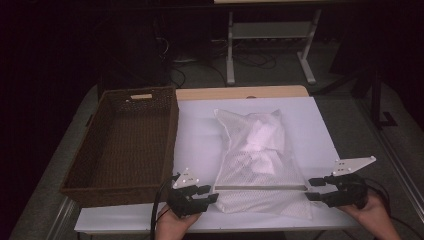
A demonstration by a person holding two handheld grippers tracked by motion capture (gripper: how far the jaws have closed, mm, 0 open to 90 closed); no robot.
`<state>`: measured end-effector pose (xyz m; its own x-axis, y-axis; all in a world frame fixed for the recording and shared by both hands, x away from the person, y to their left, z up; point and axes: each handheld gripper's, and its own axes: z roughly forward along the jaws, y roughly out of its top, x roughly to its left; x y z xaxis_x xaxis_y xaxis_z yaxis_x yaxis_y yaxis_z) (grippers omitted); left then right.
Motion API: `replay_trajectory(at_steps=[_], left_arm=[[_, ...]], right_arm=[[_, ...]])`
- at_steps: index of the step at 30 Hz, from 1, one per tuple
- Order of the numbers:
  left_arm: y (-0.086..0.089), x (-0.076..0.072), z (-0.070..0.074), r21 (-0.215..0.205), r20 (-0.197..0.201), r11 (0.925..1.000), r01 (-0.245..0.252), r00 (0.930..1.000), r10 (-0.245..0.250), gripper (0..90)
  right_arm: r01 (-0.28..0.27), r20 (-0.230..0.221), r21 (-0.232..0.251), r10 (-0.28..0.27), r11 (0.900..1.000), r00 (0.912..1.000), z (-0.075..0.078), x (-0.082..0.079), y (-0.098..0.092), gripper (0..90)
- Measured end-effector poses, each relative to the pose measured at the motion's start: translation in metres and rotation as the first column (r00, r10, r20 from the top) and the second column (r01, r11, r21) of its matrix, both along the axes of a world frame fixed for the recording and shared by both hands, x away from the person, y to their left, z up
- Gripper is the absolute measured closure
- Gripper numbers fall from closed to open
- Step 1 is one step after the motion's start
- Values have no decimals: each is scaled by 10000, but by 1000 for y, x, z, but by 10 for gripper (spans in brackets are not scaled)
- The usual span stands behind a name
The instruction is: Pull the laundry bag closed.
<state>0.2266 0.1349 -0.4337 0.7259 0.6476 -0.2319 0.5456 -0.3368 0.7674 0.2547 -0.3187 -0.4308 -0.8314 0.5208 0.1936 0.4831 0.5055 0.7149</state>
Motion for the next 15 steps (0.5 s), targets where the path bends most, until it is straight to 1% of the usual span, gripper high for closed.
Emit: replay_trajectory(at_steps=[2, 4, 5, 9, 12, 15], left_arm=[[1, 0, -1, -12, 64, 10000, -90, 9999, 91, 481], [1, 0, -2, 17, 162, 9999, -162, 9997, 161, 432], [2, -1, -2, 44, 255, 9998, -179, 9995, 178, 415], [4, -6, -4, 19, 617, 9995, -319, 9976, 317, 369], [6, -8, -4, 153, 769, 9993, -327, 9965, 314, 341], [7, -10, -3, 220, 925, 9994, -266, 9954, 245, 331]], right_arm=[[114, -102, 20, -114, 9999, 9999, 1, 3, 2, 367], [194, -3, -76, -194, 9998, 9998, 2, 4, 5, 335], [256, -42, -46, -256, 9997, 9997, 3, 5, 7, 323], [357, -33, -71, -357, 9993, 9994, 2, 6, 13, 281], [442, -8, -224, -443, 9988, 9990, -1, 5, 16, 267], [577, 8, -280, -577, 9979, 9983, -2, 3, 17, 261]])
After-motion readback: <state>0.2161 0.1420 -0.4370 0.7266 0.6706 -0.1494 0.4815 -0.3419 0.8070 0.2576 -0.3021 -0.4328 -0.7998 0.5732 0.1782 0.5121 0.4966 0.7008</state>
